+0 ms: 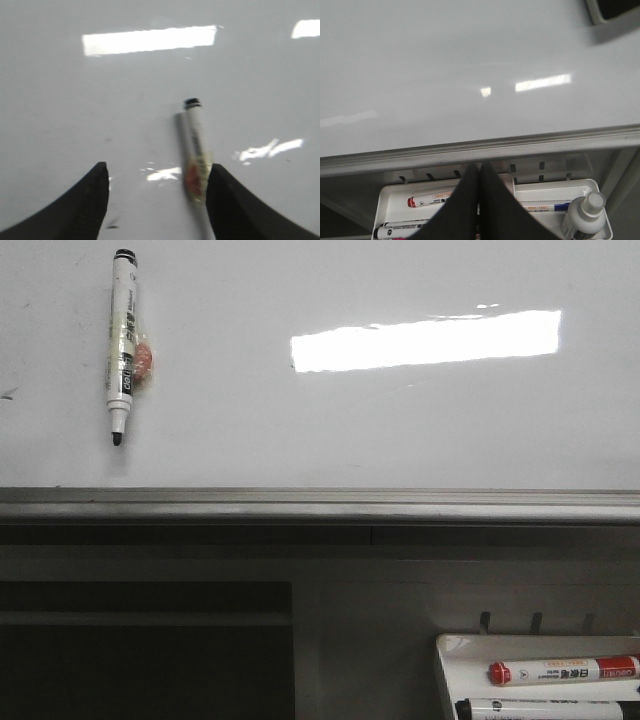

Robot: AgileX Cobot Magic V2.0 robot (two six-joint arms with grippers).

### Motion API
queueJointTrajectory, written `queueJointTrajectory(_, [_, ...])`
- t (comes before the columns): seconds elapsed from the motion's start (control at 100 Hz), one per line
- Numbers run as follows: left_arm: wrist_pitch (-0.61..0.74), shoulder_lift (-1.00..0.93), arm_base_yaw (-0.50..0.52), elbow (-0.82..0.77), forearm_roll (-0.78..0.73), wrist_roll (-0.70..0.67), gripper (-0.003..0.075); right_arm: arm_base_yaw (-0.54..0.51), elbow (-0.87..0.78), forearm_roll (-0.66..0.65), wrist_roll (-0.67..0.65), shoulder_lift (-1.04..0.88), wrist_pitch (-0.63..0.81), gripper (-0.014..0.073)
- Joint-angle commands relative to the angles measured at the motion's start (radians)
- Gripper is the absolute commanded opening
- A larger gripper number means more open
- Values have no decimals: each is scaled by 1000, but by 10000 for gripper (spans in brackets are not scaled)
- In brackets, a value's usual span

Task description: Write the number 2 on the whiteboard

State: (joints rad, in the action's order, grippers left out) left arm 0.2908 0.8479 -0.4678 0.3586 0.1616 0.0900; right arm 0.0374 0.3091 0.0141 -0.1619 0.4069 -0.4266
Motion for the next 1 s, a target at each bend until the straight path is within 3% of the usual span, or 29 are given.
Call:
queueJointTrajectory(0.0, [152,86,-107,29,26,-14,386,2,26,-2,2,13,89,-60])
queueJointTrajectory(0.21, [328,314,-238,29,145,-14,386,2,26,-2,2,13,89,-61])
queueJointTrajectory(0.32, [346,394,-275,45,171,-23,386,2,26,-2,2,13,91,-61])
queueJointTrajectory(0.47, [376,454,-281,69,287,-23,386,2,26,-2,2,13,93,-60])
queueJointTrajectory(0.78, [398,510,-281,92,361,-23,375,2,26,-2,2,13,116,-61])
queueJointTrajectory(0.84, [393,512,-281,92,361,-23,318,2,26,0,2,13,116,-60])
queueJointTrajectory(0.99, [339,512,-281,92,361,-23,41,2,26,61,2,13,119,-61])
